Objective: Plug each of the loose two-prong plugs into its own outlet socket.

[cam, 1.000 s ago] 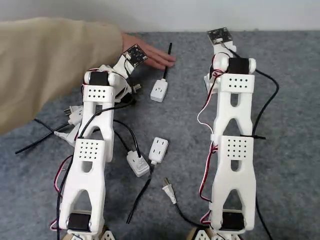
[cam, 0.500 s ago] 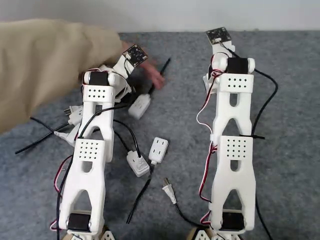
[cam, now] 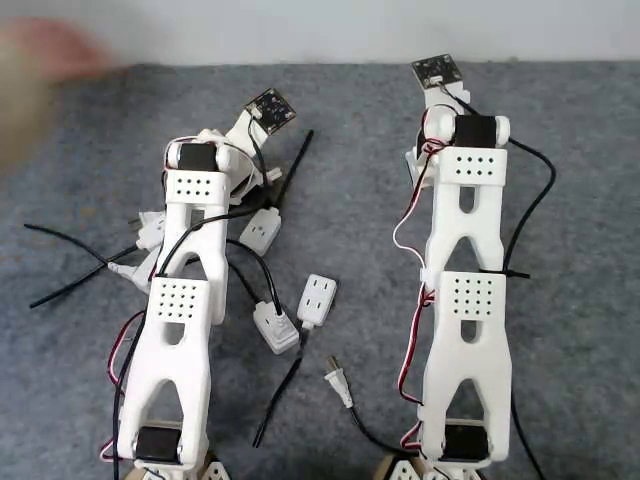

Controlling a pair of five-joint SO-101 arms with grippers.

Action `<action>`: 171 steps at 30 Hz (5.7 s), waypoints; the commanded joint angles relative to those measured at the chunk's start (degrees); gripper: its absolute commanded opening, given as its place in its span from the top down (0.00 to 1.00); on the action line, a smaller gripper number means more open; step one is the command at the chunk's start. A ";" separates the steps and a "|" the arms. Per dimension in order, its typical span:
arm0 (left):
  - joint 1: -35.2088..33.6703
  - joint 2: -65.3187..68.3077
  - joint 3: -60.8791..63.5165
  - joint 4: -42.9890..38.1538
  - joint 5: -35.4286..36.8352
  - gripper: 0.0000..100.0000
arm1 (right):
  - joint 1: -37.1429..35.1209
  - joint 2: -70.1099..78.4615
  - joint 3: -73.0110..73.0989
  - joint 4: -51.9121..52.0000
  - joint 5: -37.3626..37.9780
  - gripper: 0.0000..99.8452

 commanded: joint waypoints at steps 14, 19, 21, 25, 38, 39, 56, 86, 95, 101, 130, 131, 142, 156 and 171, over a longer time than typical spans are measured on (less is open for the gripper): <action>0.00 0.09 -1.27 -0.44 -0.97 0.95 | -0.22 -1.98 -2.37 2.24 -0.35 0.75; -0.09 0.09 -1.27 -0.44 -0.97 0.95 | -0.22 -1.98 -2.37 2.24 -0.35 0.75; -0.09 0.09 -1.27 -0.44 -0.97 0.95 | -0.22 -1.98 -2.37 2.24 -0.35 0.75; -0.18 0.00 -1.45 -0.18 -1.05 0.96 | -0.22 -1.98 -2.37 2.24 -0.35 0.75; -0.70 -5.63 -2.51 6.33 -2.64 0.97 | -0.22 -1.98 -2.37 2.24 -0.35 0.75; -0.79 -6.15 -2.51 6.59 -2.64 0.97 | -0.22 -1.98 -2.37 2.24 -0.35 0.75; -5.27 -11.34 -2.42 16.00 -2.37 0.99 | -0.22 -1.98 -2.37 2.24 -0.44 0.75; 0.70 -61.89 19.91 17.41 21.98 0.99 | -0.22 -1.98 -2.37 2.24 -0.53 0.75; 10.02 -89.23 45.23 17.32 22.86 0.99 | -0.22 -1.98 -2.37 2.24 -0.53 0.75; 10.29 -105.41 57.45 17.32 22.42 0.99 | -0.22 -1.98 -2.29 2.33 -0.62 0.75; 9.76 -171.78 112.66 17.32 21.71 0.99 | -3.21 -18.07 -2.37 2.42 -6.86 0.75; 9.76 -172.31 112.66 17.32 21.10 0.99 | -3.65 -20.35 -2.37 2.42 -7.74 0.75; 9.76 -172.48 119.69 13.19 20.40 0.99 | -5.93 -34.24 15.03 2.42 -8.79 0.75; 3.52 -158.15 140.88 -9.49 12.84 0.99 | -5.23 -34.15 19.25 2.42 -9.14 0.75; 3.52 -146.20 146.68 -19.60 11.16 0.98 | -5.41 -27.03 18.73 2.15 -9.14 0.75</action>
